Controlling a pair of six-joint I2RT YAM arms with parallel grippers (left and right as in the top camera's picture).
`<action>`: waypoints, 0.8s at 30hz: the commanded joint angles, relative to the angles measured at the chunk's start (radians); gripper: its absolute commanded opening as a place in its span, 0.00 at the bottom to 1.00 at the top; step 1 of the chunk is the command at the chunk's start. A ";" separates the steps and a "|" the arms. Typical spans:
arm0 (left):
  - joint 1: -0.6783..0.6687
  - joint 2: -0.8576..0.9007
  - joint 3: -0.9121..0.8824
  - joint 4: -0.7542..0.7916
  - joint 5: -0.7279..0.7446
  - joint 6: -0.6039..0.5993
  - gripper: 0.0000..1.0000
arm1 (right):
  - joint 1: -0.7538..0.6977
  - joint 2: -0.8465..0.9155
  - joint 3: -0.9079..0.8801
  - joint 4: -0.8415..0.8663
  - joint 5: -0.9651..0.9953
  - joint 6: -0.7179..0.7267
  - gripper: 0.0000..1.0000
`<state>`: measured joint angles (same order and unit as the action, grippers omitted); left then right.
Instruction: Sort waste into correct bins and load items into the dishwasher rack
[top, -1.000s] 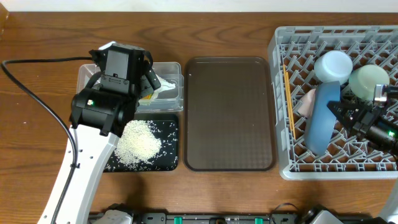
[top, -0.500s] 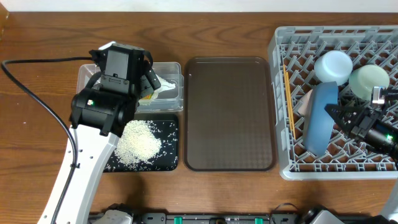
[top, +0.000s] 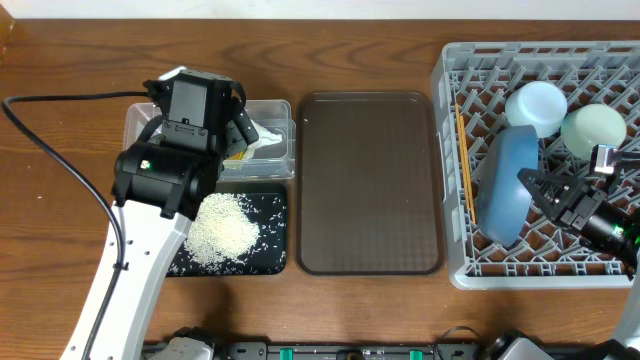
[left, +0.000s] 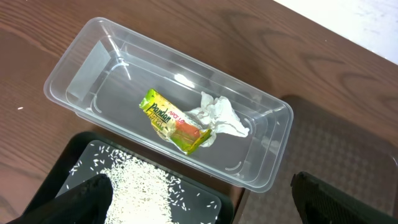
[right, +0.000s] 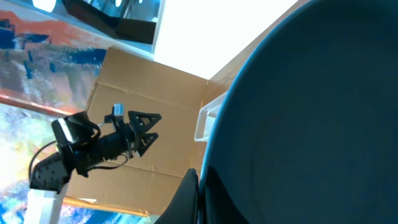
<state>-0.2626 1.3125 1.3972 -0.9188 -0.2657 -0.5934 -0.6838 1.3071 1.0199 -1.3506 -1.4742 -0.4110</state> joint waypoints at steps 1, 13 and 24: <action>0.005 -0.005 0.002 -0.005 -0.016 0.017 0.95 | -0.009 0.002 -0.010 -0.004 -0.059 -0.016 0.01; 0.005 -0.005 0.002 -0.005 -0.016 0.017 0.95 | -0.013 0.002 -0.010 -0.006 0.073 -0.009 0.01; 0.005 -0.005 0.002 -0.005 -0.016 0.017 0.95 | -0.113 0.002 -0.010 -0.053 0.169 -0.016 0.01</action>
<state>-0.2626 1.3125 1.3972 -0.9188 -0.2657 -0.5934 -0.7635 1.3067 1.0183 -1.3930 -1.4250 -0.4244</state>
